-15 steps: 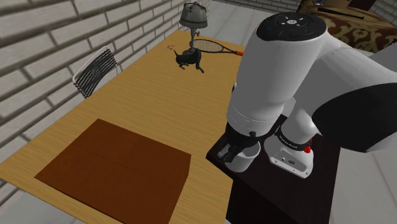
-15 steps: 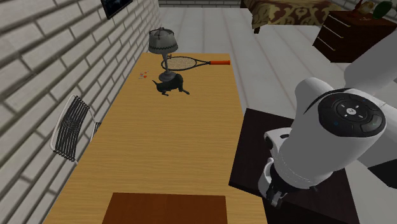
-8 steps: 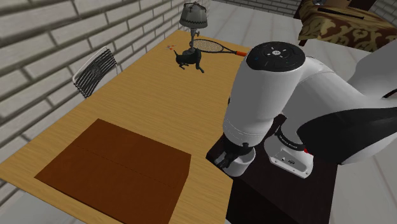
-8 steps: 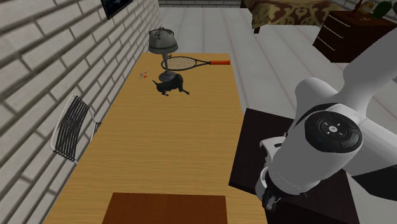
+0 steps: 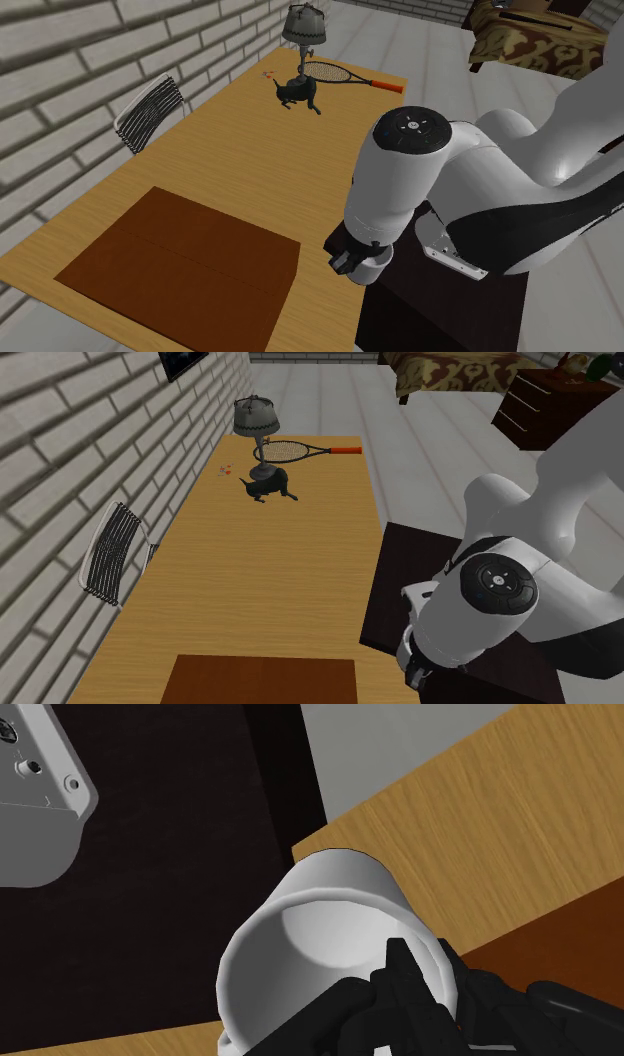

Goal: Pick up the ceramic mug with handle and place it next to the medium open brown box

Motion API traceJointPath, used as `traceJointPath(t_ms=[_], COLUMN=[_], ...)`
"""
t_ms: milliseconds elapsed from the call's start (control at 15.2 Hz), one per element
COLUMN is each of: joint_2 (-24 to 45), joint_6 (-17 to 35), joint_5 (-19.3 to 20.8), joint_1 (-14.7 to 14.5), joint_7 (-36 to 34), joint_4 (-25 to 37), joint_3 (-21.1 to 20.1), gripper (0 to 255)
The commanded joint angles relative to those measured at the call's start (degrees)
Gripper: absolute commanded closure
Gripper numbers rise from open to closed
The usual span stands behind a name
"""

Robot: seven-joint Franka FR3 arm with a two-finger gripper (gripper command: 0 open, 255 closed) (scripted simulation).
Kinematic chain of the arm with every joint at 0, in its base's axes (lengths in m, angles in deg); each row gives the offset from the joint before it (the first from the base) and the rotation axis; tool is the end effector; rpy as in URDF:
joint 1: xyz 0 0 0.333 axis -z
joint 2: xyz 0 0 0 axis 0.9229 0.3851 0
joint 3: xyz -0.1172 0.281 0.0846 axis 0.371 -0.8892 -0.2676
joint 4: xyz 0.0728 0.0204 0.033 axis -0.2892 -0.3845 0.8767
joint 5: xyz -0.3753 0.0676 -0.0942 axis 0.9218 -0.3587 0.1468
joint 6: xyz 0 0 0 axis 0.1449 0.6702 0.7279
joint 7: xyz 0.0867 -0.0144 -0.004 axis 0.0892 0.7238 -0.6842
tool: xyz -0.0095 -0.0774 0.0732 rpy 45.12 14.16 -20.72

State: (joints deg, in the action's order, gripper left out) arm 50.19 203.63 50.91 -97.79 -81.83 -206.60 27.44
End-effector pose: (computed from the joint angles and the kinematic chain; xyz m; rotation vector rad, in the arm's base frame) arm 0.1477 0.3480 0.3263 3.0548 -0.3615 -0.0334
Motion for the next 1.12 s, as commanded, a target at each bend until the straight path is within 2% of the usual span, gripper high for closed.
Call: traceJointPath(t_ms=[0, 594, 1056], joint_2=[1.5, 9.8, 18.0], joint_6=[2.1, 12.1, 20.3], joint_5=[0.2, 3.0, 9.8], joint_1=[0.3, 3.0, 6.6], joint_7=[-0.4, -3.0, -8.0], joint_4=[-0.6, -2.7, -3.7], joint_3=[-0.8, -4.4, -7.2], gripper=[255, 255, 255])
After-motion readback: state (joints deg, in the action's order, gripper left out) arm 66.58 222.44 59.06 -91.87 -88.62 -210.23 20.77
